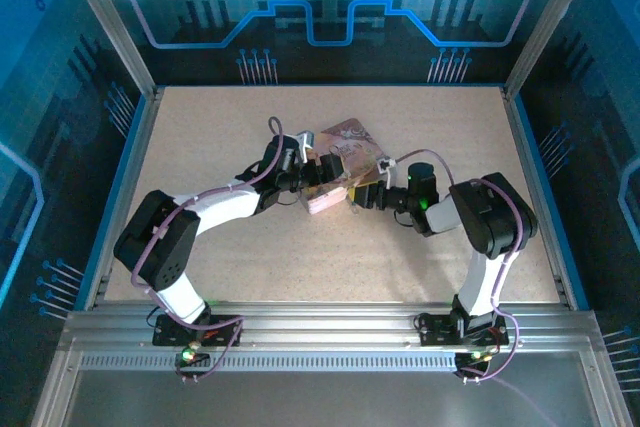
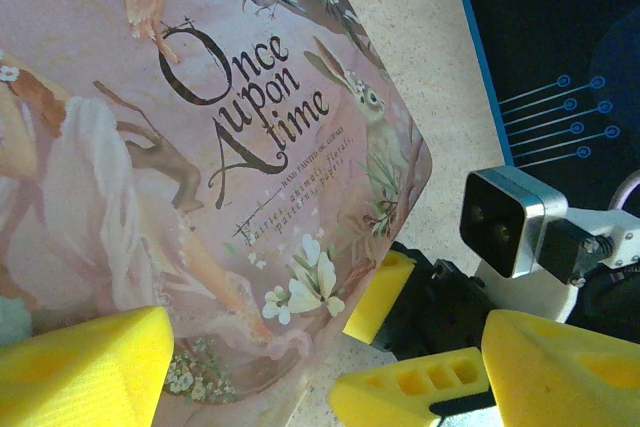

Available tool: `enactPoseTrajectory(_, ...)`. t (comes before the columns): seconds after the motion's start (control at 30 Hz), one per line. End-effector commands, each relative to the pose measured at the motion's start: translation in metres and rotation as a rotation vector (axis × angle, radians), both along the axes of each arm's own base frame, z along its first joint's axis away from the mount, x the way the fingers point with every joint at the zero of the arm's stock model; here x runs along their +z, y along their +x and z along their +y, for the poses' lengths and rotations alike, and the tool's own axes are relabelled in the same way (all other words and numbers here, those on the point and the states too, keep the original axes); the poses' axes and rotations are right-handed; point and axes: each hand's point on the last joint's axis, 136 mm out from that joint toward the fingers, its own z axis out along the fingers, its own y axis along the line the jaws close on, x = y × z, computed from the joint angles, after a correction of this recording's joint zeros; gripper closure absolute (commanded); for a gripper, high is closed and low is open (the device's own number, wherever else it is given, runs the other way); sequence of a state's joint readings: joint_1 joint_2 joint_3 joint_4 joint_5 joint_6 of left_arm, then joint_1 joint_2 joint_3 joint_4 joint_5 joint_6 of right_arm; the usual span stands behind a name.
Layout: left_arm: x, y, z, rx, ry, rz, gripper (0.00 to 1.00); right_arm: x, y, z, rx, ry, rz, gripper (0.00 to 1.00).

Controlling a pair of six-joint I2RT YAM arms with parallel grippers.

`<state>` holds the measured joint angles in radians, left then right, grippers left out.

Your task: Unlock a padlock with a key

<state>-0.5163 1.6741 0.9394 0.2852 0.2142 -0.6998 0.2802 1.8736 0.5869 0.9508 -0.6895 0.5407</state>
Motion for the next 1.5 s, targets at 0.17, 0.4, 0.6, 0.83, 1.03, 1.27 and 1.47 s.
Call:
enactPoseTrajectory(0.17, -0.068, -0.031, 0.025, 0.031, 0.133, 0.241, 0.18, -0.006, -0.001, 0.009, 0.053, 0.010, 0.011, 0.43)
enactPoseTrajectory(0.4, -0.069, -0.032, 0.025, 0.028, 0.133, 0.244, 0.18, -0.002, -0.003, 0.011, 0.061, 0.026, 0.002, 0.50)
enactPoseTrajectory(0.6, -0.071, -0.032, 0.025, 0.029, 0.134, 0.247, 0.18, -0.004, -0.006, 0.011, 0.073, 0.024, 0.013, 0.60)
enactPoseTrajectory(0.83, -0.070, -0.031, 0.026, 0.032, 0.135, 0.246, 0.18, -0.009, -0.011, 0.010, 0.083, 0.011, 0.028, 0.71)
enactPoseTrajectory(1.03, -0.069, -0.031, 0.025, 0.030, 0.134, 0.246, 0.18, -0.013, -0.011, 0.010, 0.080, -0.002, 0.043, 0.82)
enactPoseTrajectory(1.27, -0.070, -0.032, 0.026, 0.033, 0.137, 0.248, 0.18, -0.014, -0.009, 0.007, 0.059, -0.015, 0.054, 0.94)
enactPoseTrajectory(1.47, -0.071, -0.034, 0.028, 0.036, 0.142, 0.247, 0.18, -0.011, -0.004, 0.001, -0.007, -0.021, 0.065, 1.00)
